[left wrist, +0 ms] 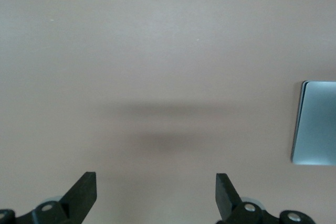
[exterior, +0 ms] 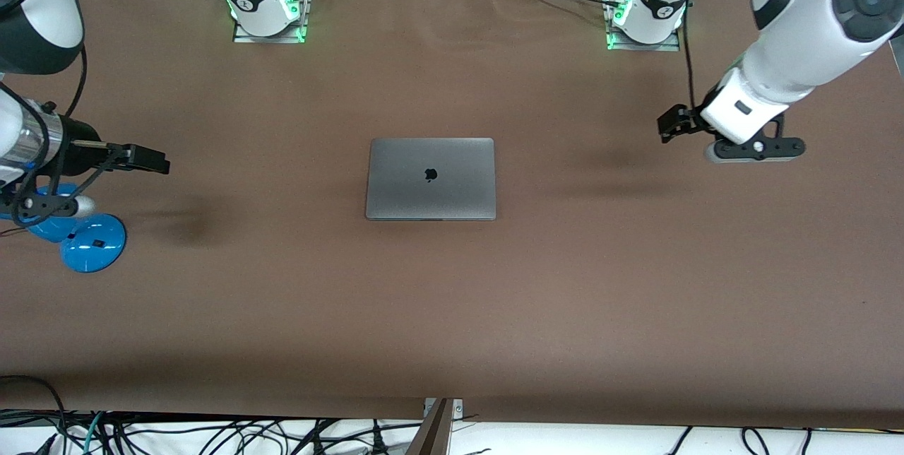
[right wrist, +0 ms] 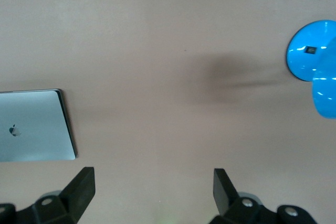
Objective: Close laptop with both arms from behind
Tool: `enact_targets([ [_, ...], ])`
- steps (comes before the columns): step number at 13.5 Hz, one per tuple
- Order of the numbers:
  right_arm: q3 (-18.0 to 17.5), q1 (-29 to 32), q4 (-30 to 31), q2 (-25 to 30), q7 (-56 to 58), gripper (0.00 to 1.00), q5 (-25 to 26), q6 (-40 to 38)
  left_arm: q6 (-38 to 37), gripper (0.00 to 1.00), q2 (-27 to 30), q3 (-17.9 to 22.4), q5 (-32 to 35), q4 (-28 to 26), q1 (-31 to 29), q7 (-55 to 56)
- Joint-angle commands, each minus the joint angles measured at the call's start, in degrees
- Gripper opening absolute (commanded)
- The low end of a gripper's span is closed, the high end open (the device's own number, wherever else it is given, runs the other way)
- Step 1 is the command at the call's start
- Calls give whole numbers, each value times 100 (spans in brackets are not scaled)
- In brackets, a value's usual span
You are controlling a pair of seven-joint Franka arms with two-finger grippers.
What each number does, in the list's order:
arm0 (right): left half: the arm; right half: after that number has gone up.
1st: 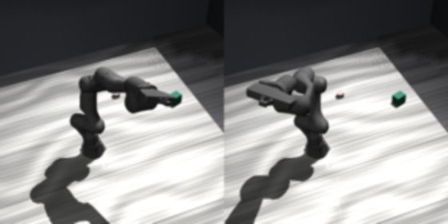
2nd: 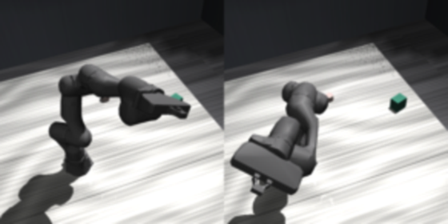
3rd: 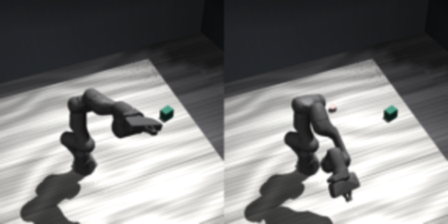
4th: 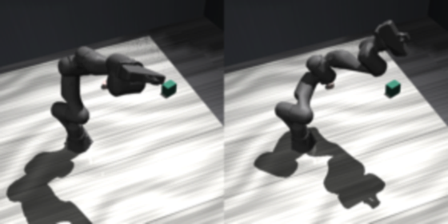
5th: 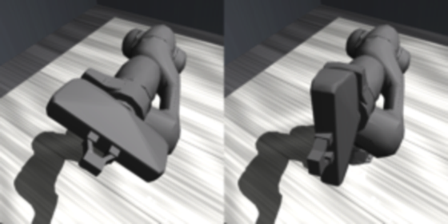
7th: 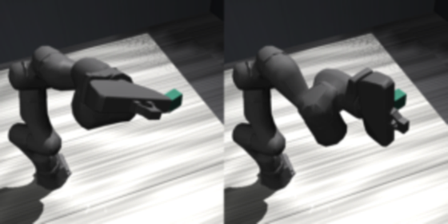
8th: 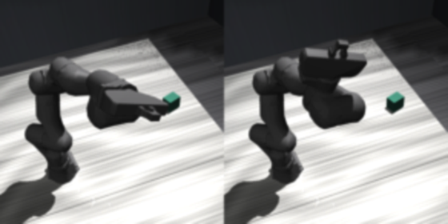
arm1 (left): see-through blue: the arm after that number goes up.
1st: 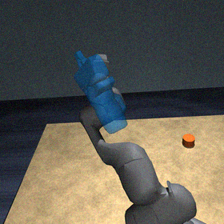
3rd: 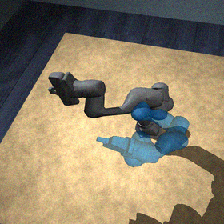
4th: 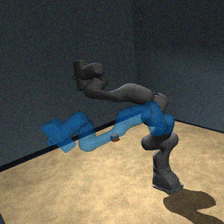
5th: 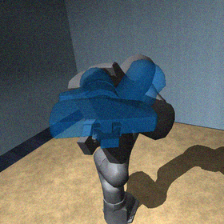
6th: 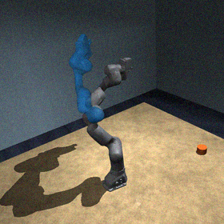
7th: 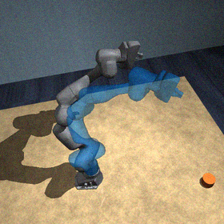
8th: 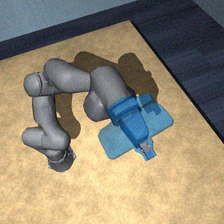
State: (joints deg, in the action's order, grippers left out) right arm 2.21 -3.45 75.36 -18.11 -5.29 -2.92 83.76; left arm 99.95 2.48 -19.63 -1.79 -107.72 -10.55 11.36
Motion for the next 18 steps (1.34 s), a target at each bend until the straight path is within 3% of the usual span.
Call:
enact_targets([
  [1,86,-7,-30,114,115,100,185,-149,-387,100,463,-23,-138,-13,-350,-441],
  [6,122,-7,-153,158,511,100,248,-158,-1258,100,472,12,-59,638,-281,-450],
  [9,131,-7,-153,158,450,100,256,-193,-1329,100,481,941,64,726,667,-529],
  [11,139,-15,-153,158,415,100,274,-264,-1311,100,437,1005,204,901,835,-687],
  [13,148,-15,-153,158,249,100,300,-272,-1346,100,167,1398,372,1444,1220,-635],
  [15,139,-16,-162,158,221,100,703,-343,-1320,100,-28,1707,372,1666,1354,-687],
  [18,148,-15,-162,158,186,100,731,-343,-1302,100,-378,1744,399,2086,1293,-662],
])
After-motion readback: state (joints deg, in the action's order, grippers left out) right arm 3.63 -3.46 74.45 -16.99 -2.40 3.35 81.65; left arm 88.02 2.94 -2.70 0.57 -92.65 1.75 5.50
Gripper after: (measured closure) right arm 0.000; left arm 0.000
